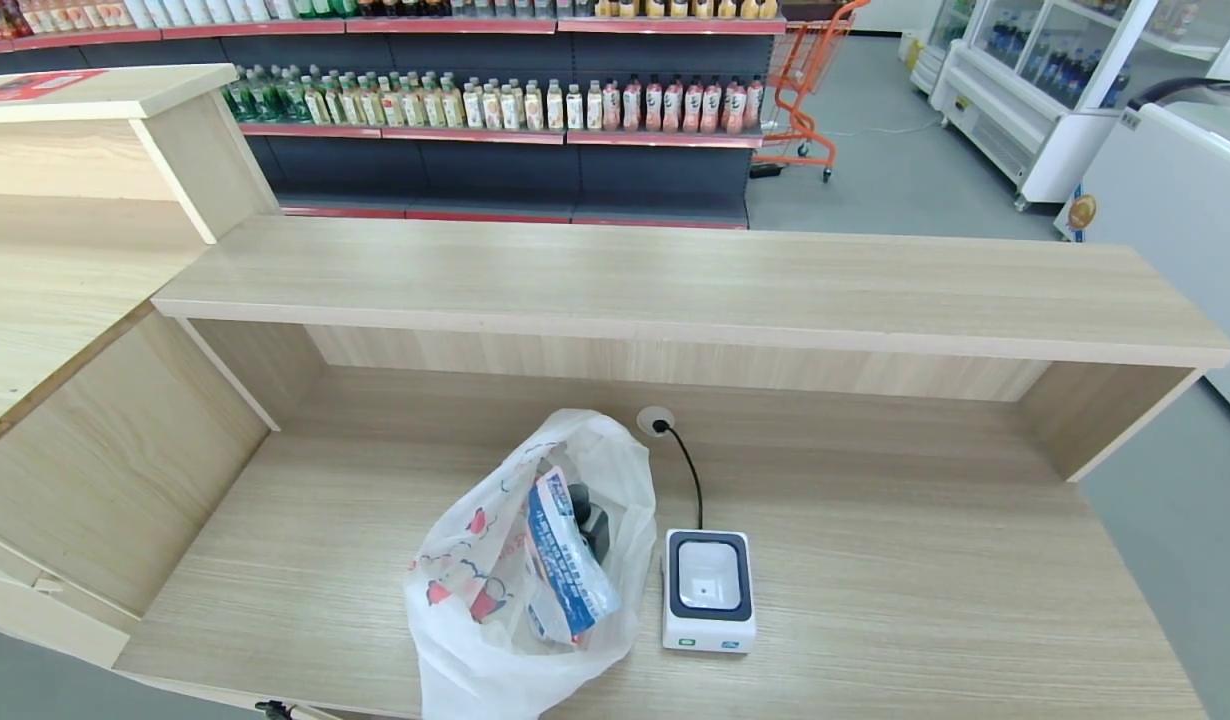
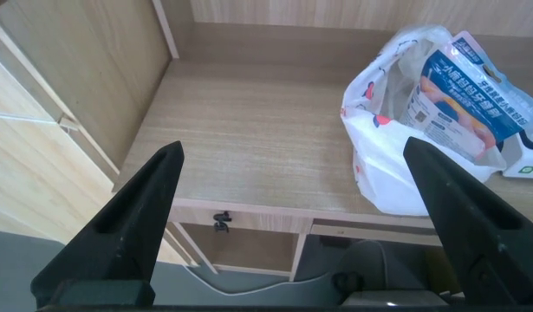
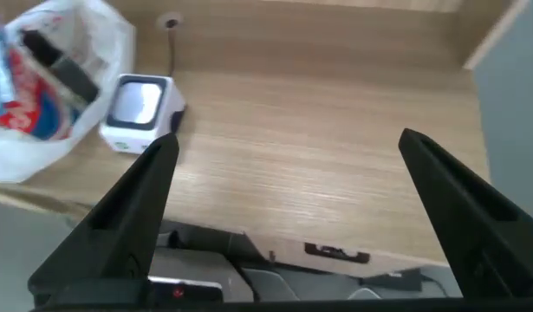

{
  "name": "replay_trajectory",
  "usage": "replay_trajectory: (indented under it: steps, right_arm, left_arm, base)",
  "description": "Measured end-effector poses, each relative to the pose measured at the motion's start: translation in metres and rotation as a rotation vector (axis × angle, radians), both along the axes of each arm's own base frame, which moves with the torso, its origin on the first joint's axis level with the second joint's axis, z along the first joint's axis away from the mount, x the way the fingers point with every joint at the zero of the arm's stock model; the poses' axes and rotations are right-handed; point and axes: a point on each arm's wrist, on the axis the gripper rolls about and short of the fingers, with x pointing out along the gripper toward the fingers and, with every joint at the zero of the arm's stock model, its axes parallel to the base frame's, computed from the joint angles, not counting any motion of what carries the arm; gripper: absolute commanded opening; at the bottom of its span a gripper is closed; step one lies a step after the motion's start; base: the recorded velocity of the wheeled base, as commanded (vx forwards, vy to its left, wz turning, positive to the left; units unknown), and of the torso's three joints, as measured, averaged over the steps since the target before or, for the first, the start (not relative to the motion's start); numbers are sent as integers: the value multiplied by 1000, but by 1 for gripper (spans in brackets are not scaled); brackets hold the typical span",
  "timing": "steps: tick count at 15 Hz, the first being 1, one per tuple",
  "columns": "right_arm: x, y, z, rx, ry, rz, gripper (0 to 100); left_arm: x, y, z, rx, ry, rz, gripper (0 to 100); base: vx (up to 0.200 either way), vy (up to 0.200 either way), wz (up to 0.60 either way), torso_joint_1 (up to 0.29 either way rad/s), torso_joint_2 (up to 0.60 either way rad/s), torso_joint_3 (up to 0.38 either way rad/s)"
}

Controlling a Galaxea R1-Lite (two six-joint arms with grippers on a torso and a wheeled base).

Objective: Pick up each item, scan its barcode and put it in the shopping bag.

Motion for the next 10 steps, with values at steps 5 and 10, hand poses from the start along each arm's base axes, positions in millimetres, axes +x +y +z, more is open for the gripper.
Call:
replay_trajectory:
  steps: [5,10]
  right_arm:
    - [-10,0,-16,-73,-22,-46,100]
    - [-11,0,-19,-46,-4,-64,100]
  left_arm:
    - [0,0,0,0,0,0,100]
    - [0,0,0,0,0,0,100]
  base:
    - [0,0,0,0,0,0]
    - [0,0,0,0,0,0]
